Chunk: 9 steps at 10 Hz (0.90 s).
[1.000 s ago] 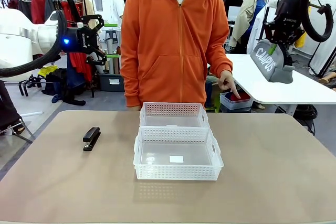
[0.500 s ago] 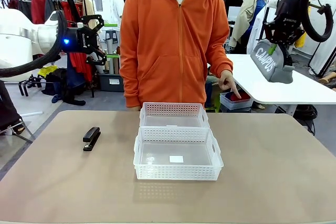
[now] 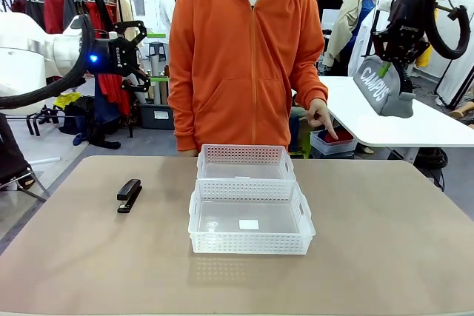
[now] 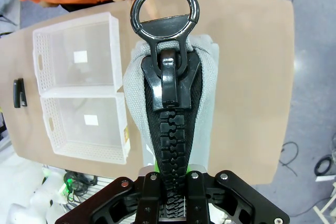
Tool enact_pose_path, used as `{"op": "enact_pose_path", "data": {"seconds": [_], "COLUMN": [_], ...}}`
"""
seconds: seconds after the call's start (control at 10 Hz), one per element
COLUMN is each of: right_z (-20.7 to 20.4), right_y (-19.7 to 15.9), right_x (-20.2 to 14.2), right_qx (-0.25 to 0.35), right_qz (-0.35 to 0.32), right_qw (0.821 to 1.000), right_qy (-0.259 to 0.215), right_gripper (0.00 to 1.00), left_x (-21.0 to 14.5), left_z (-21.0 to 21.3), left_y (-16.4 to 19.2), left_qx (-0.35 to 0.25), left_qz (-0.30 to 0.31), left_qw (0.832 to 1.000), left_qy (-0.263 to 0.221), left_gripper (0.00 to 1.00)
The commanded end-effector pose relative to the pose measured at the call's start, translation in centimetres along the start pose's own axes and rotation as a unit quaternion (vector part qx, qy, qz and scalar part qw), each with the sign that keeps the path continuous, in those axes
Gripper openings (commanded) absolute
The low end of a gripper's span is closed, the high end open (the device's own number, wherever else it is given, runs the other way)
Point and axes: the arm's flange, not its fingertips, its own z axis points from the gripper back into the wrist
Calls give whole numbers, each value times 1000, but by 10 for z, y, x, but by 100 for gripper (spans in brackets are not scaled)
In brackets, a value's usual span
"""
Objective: Distribute items into two baskets.
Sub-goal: Move the picked Pencil pouch towards the Organizing basket indicated by the person, stopping as directed.
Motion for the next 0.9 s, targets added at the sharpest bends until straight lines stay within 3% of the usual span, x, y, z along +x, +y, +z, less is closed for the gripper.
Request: {"op": "enact_pose_path", "data": {"seconds": [0.0,0.8], "right_z": [3,3], "right_y": [1,1], "right_x": [-1,-1], "right_qx": [0,0], "right_qz": [1,1], "right_qw": [1000,1000], "right_qy": [-2,-2], "right_gripper": [0,0], "left_x": [0,0], "left_z": [1,1], "left_y": [-2,-2], "left_qx": [-2,-2], "left_qz": [-1,-1], "left_qw": [1000,1000], "left_qy": [-1,-1], "left_gripper": [100,100]}}
